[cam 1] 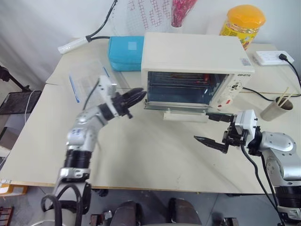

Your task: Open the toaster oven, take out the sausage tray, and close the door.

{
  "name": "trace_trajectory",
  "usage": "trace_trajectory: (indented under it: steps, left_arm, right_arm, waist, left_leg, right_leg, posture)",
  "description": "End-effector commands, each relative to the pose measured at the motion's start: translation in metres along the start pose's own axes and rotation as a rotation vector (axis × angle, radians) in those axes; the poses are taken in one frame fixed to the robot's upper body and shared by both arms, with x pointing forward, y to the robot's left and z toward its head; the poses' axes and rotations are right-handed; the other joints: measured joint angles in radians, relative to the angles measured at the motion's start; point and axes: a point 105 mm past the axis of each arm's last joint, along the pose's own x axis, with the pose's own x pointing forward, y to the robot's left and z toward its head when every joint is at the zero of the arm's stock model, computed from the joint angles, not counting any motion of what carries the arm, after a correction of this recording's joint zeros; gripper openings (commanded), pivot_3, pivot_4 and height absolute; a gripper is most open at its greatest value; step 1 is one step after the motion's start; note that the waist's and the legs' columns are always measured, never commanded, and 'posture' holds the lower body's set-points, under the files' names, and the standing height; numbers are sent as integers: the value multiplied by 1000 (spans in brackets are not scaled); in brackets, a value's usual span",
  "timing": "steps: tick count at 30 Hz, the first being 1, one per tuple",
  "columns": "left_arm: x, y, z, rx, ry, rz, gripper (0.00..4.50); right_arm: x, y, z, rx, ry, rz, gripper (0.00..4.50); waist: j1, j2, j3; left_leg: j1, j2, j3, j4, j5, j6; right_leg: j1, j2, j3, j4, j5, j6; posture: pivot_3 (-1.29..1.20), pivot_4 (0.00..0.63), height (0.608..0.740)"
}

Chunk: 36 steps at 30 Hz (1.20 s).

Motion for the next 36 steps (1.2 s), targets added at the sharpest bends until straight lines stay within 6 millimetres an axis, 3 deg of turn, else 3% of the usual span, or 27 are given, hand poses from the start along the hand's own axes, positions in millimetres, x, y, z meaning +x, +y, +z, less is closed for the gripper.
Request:
trace_trajectory:
  steps: [1, 4, 10, 14, 17, 20, 24, 28, 31, 36]
  left_arm:
    - [16, -9, 1, 67, 6, -71, 43]
    - [25, -16, -9, 54, 34, -110, 43]
    - [19, -28, -28, 100, 116, -171, 43]
    - [9, -32, -45, 143, 185, -189, 43]
    - [3, -33, -53, 145, 215, -178, 43]
    - [-2, -34, -57, 138, 221, -160, 43]
    - [-12, -37, -66, 168, 249, -151, 43]
    - [-21, -39, -59, 143, 191, -115, 43]
    - [-30, -45, -48, 108, 130, -111, 612]
    - [-50, -51, -32, 119, 77, -82, 2122]
  right_arm:
    - [2, 4, 9, -67, -38, 8, 4500]
    - [-3, 4, 5, -70, -27, -30, 4500]
    - [-34, 21, -17, -33, 41, -212, 4500]
    - [-79, 34, -38, -9, 165, -369, 4500]
    - [-101, 28, -34, -52, 202, -463, 4500]
    - [-107, 14, -21, -118, 205, -512, 4500]
    - [-80, -18, 9, -264, 180, -527, 4500]
    - [-33, -30, 7, -337, 256, -465, 4500]
    - [7, -35, 7, -395, 252, -438, 4500]
    - [60, -58, 20, -616, 201, -528, 4500]
  waist:
    - [-1, 0, 0]
    - [1, -1, 0]
    - [24, -1, 0]
    - [30, -1, 0]
    - [22, -1, 0]
    - [15, -1, 1]
    - [-3, 0, 0]
    - [-3, 0, 0]
    - [-3, 0, 0]
    - [-4, 0, 0]
  left_leg:
    - [0, 0, 0, 0, 0, 0]
    - [0, 1, 0, 0, 0, 0]
    - [0, 1, -1, 1, 0, 0]
    - [-1, 1, -2, 5, 0, 0]
    - [0, 1, 0, 5, 0, 1]
    - [2, 3, 1, 6, 1, 1]
    - [3, 3, 2, 5, 1, 0]
    - [2, 4, -1, 6, 1, -1]
    - [1, 4, -1, 6, 1, 0]
    - [-1, 3, -2, 8, 1, 0]
  right_leg:
    - [0, 0, 0, 0, 0, 0]
    - [0, 0, 0, 0, 0, 0]
    - [1, 0, -1, 0, 0, 0]
    - [3, -1, -1, 0, 0, 0]
    - [4, -1, 1, -1, 1, 1]
    - [4, -1, 3, 0, 1, 2]
    - [3, -1, 5, 2, 1, 1]
    - [2, -1, 3, 4, 0, 0]
    - [1, -1, 3, 4, 0, 0]
    - [1, -2, 2, 5, 0, 0]
  posture:
    - [0, 150, 740]
    - [0, 150, 740]
    - [0, 150, 740]
    - [0, 150, 740]
    - [0, 150, 740]
    - [0, 150, 740]
    - [0, 150, 740]
    - [0, 150, 740]
    - [0, 150, 740]
    - [0, 150, 740]
